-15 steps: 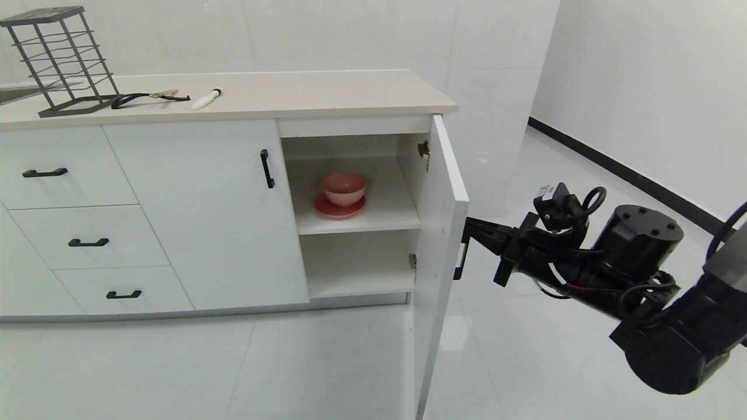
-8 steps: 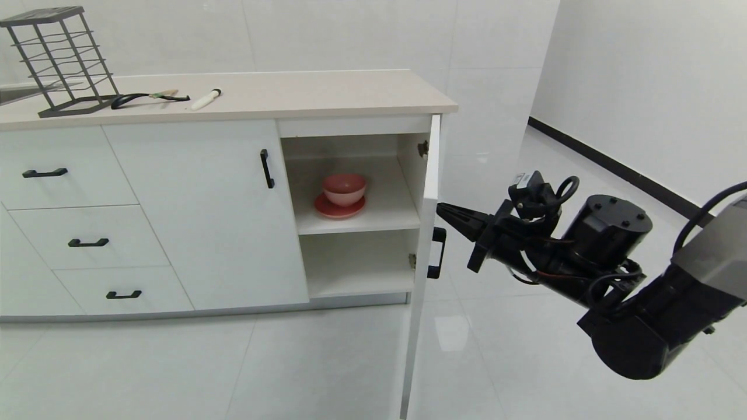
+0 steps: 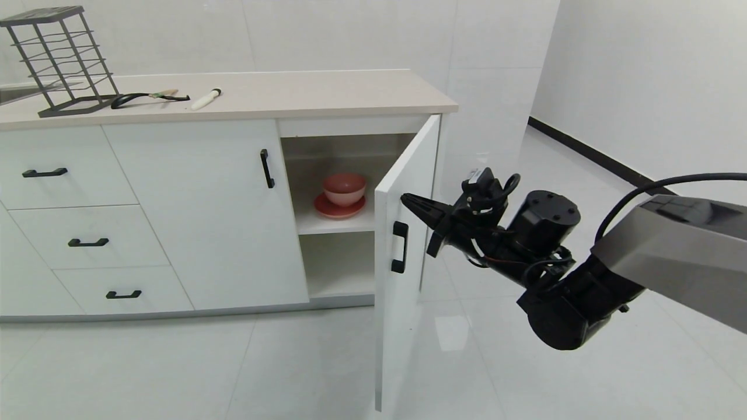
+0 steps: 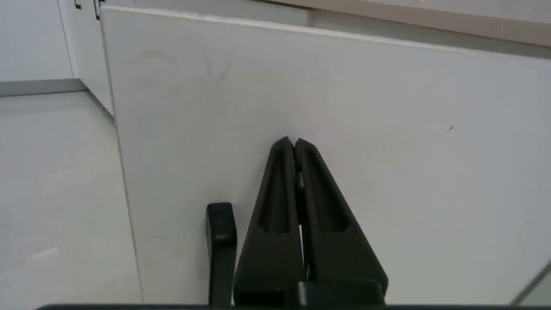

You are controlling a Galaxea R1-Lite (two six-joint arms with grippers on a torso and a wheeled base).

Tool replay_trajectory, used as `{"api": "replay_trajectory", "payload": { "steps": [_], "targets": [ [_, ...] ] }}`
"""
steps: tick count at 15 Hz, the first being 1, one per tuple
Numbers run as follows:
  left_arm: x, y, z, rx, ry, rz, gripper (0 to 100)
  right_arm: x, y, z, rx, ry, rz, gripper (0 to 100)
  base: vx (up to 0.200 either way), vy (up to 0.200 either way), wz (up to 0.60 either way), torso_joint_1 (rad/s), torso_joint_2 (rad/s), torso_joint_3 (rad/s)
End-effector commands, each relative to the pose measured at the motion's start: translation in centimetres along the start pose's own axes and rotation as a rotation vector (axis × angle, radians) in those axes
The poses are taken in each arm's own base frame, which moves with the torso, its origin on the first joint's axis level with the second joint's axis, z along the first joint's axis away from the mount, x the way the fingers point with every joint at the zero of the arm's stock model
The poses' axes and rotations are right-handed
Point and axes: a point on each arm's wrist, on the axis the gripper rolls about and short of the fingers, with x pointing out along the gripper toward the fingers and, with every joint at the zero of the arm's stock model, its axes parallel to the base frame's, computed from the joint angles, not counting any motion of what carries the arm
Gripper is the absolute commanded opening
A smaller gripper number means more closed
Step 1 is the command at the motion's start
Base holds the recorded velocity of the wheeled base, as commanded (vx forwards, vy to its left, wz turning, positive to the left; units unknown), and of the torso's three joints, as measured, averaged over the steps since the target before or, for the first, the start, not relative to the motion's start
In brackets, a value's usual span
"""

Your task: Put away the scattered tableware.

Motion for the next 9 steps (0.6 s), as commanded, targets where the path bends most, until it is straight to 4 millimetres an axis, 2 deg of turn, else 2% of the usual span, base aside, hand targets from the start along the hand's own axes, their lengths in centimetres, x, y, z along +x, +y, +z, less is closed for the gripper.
{"api": "replay_trajectory", "payload": {
  "steps": [1,4,9],
  "targets": [
    [0.0,0.0,0.0,0.000,0.000,-0.001,100,1.1,0.1,-1.8,0.006,0.008,0.011,0,0.000,0.200,0.00,0.002,0.00,0.002],
    [0.0,0.0,0.0,0.000,0.000,-0.001,100,2.2,0.2,-2.5,0.004,-0.005,-0.005,0,0.000,0.200,0.00,0.007,0.00,0.004],
    [0.0,0.0,0.0,-0.002,-0.001,0.000,100,3.3,0.1,-2.2,0.003,-0.045,-0.014,0,0.000,0.200,0.00,0.001,0.00,0.002]
  ]
}}
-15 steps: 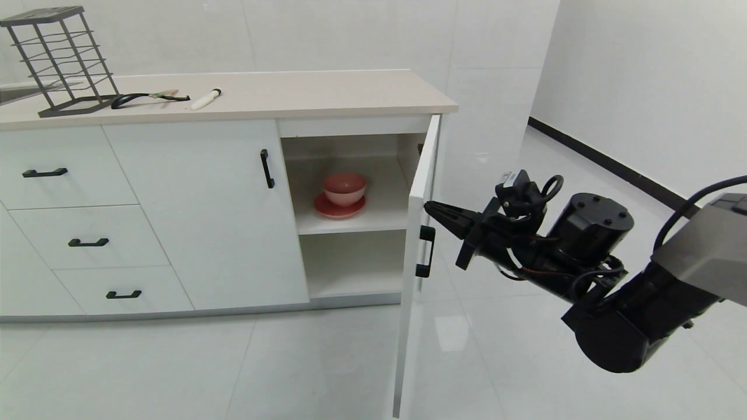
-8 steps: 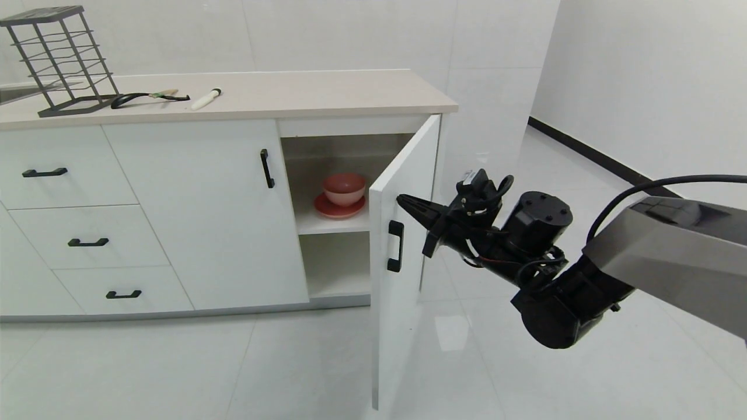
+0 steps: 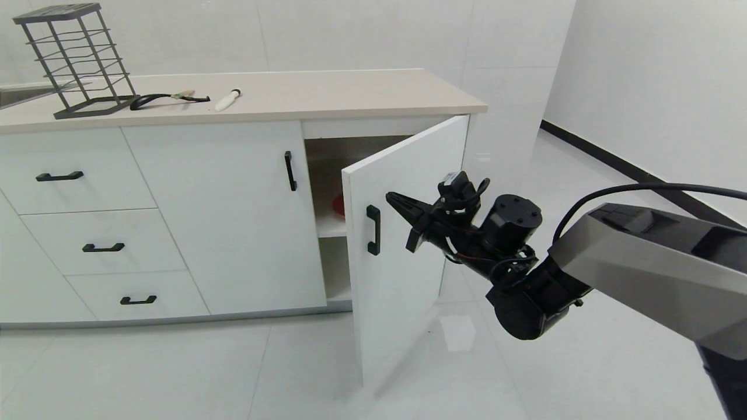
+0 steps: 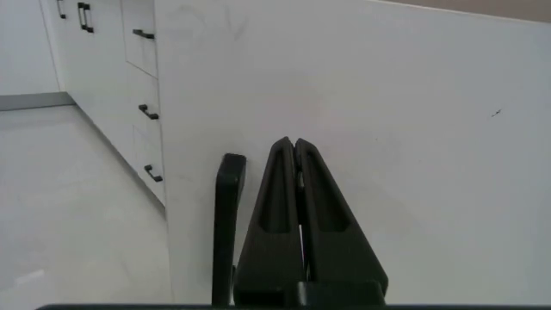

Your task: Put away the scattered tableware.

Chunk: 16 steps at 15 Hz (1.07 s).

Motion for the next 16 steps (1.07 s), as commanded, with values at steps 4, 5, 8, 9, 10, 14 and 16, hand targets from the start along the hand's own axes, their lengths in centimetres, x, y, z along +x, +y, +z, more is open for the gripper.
{"api": "replay_trajectory", "payload": {
  "steps": [4,5,8,9,10,14,16],
  "targets": [
    [0.0,0.0,0.0,0.000,-0.002,0.001,100,-1.3,0.2,3.7,-0.019,-0.042,-0.007,0,0.000,0.000,0.00,0.000,0.00,0.000],
    [0.0,0.0,0.0,0.000,-0.002,0.001,100,-2.5,0.5,5.2,-0.019,-0.040,-0.008,0,0.000,0.000,0.00,0.000,0.00,0.000],
    [0.0,0.0,0.0,0.000,-0.002,0.001,100,-11.3,3.1,12.0,-0.017,-0.014,-0.035,0,0.000,0.000,0.00,0.000,0.00,0.000],
    [0.0,0.0,0.0,0.000,-0.002,0.001,100,-16.3,4.6,14.7,-0.031,-0.028,-0.067,0,0.000,0.000,0.00,0.000,0.00,0.000],
    [0.0,0.0,0.0,0.000,-0.002,0.001,100,-19.9,5.7,16.0,-0.044,-0.036,-0.097,0,0.000,0.000,0.00,0.000,0.00,0.000],
    [0.0,0.0,0.0,0.001,-0.002,0.001,100,-31.6,8.6,18.9,-0.197,-0.058,-0.469,0,0.000,0.000,0.00,0.000,0.00,0.000],
    [0.0,0.0,0.0,0.003,0.000,-0.001,100,-34.7,11.8,19.4,-0.259,-0.067,-0.580,0,0.000,0.000,0.00,0.000,0.00,0.000]
  ]
}}
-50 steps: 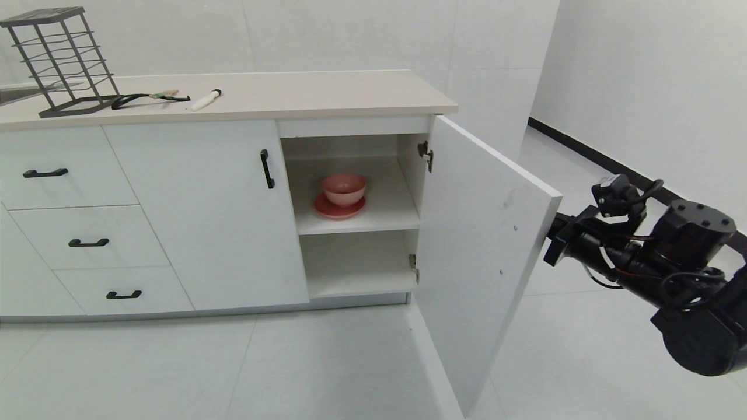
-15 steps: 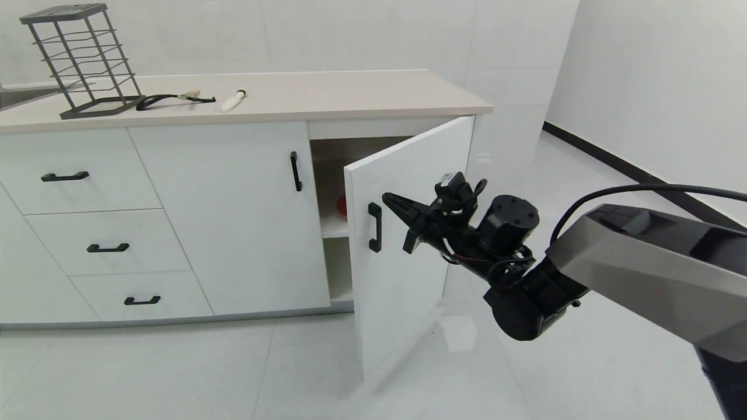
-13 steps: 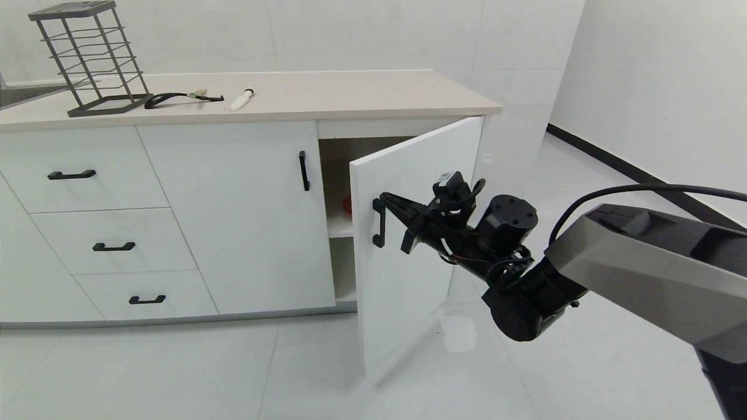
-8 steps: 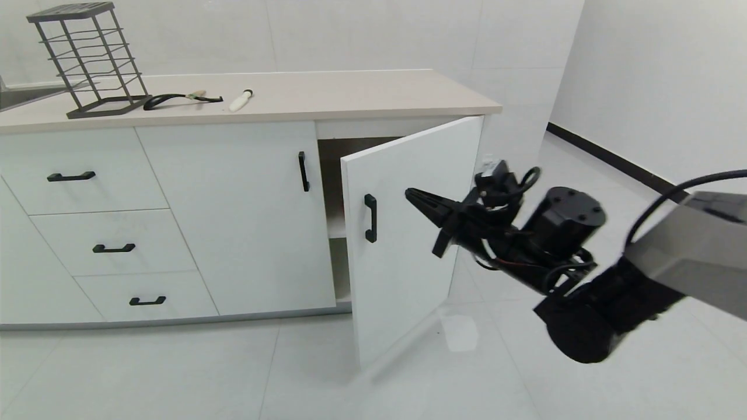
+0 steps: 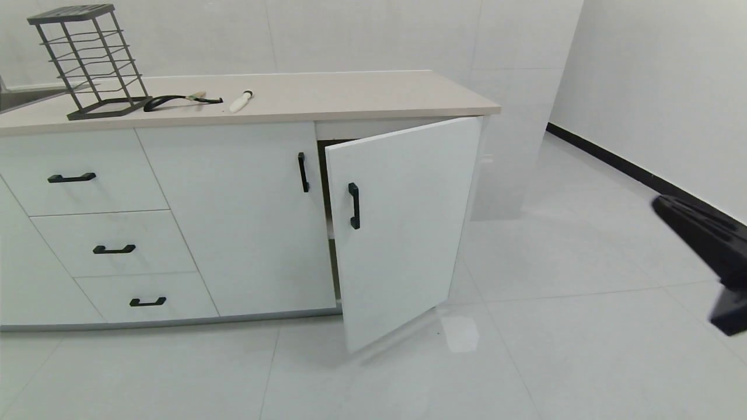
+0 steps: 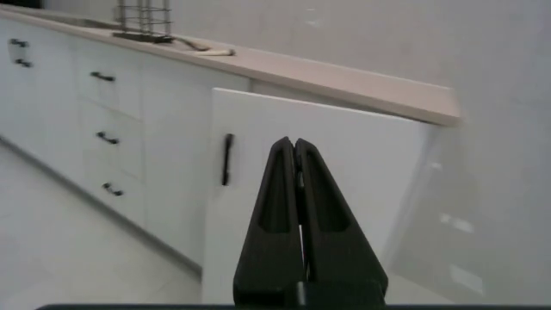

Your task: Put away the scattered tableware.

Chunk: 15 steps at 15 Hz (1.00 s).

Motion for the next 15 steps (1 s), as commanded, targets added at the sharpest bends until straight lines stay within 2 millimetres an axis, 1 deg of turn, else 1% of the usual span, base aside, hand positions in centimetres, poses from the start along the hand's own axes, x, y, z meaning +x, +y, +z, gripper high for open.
{"api": "replay_trajectory", "payload": {
  "steps": [1,2,3,4,5,6,7,9,10,11,12,14,15],
  "targets": [
    [0.0,0.0,0.0,0.000,0.000,0.000,100,-11.3,4.3,1.7,-0.157,-0.086,-0.268,0,0.000,0.000,0.00,0.000,0.00,0.000],
    [0.0,0.0,0.0,0.000,0.000,0.000,100,-12.1,4.9,1.8,-0.165,-0.098,-0.264,0,0.000,0.000,0.00,0.000,0.00,0.000],
    [0.0,0.0,0.0,0.000,-0.002,0.000,100,-14.0,6.4,1.8,-0.178,-0.126,-0.252,0,0.000,0.000,0.00,0.000,0.00,0.000],
    [0.0,0.0,0.0,0.000,0.000,0.000,100,-15.0,7.2,1.3,-0.186,-0.138,-0.249,0,0.000,0.000,0.00,0.000,0.00,0.000],
    [0.0,0.0,0.0,0.000,0.000,0.000,100,-15.3,7.4,1.2,-0.185,-0.138,-0.248,0,0.000,0.000,0.00,0.000,0.00,0.000],
    [0.0,0.0,0.0,0.002,0.000,-0.002,100,-15.7,7.6,0.4,-0.194,-0.141,-0.252,0,0.000,0.000,0.00,0.000,0.00,0.000],
    [0.0,0.0,0.0,0.000,0.000,0.000,100,-15.6,7.4,-1.4,-0.159,-0.078,-0.266,0,0.000,0.000,0.00,0.000,0.00,0.000],
    [0.0,0.0,0.0,0.000,0.000,0.000,100,-15.9,7.2,-4.5,-0.018,0.191,-0.365,0,0.000,0.000,0.00,0.000,0.00,0.000],
    [0.0,0.0,0.0,-0.001,0.000,0.000,100,-16.1,7.2,-5.4,0.027,0.269,-0.366,0,0.000,0.000,0.00,0.000,0.00,0.000],
    [0.0,0.0,0.0,-0.001,0.000,0.000,100,-16.5,7.4,-6.0,0.062,0.304,-0.355,0,0.000,0.000,0.00,0.000,0.00,0.000],
    [0.0,0.0,0.0,-0.001,0.000,0.000,100,-16.8,7.6,-6.0,0.047,0.264,-0.347,0,0.000,0.000,0.00,0.000,0.00,0.000],
    [0.0,0.0,0.0,-0.001,-0.002,0.000,100,-16.7,7.6,-6.0,0.047,0.267,-0.346,0,0.000,0.000,0.00,0.000,0.00,0.000],
    [0.0,0.0,0.0,-0.003,-0.002,0.001,100,-16.8,7.4,-6.0,0.040,0.272,-0.406,0,0.000,0.000,0.00,0.000,0.00,0.000]
  ]
}}
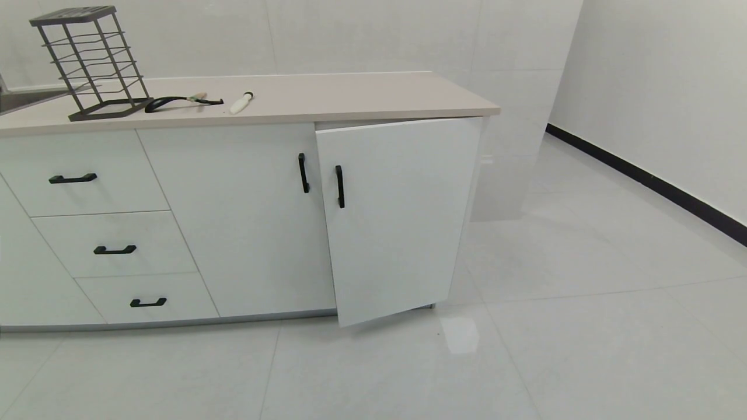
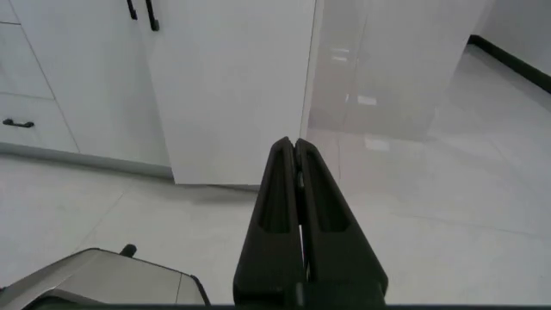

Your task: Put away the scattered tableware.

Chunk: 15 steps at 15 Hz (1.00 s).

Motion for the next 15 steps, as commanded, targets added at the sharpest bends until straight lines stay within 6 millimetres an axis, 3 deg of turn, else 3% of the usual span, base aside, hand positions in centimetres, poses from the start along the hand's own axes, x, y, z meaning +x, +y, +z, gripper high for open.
{"api": "replay_trajectory", "payload": {
  "steps": [1,3,15],
  "targets": [
    [0.00,0.00,0.01,0.001,-0.002,0.001,100,-0.16,-0.48,-0.35,-0.008,0.025,-0.226,0,0.000,0.000,0.00,0.000,0.00,0.000],
    [0.00,0.00,0.01,-0.001,-0.002,0.001,100,-0.19,-0.57,-0.59,0.050,0.042,-0.272,0,0.000,0.000,0.00,0.000,0.00,0.000],
    [0.00,-0.01,-0.01,0.001,0.000,-0.002,100,-0.19,-0.52,-0.56,0.060,0.040,-0.245,0,0.200,0.200,0.00,0.001,0.00,0.003]
  ]
}}
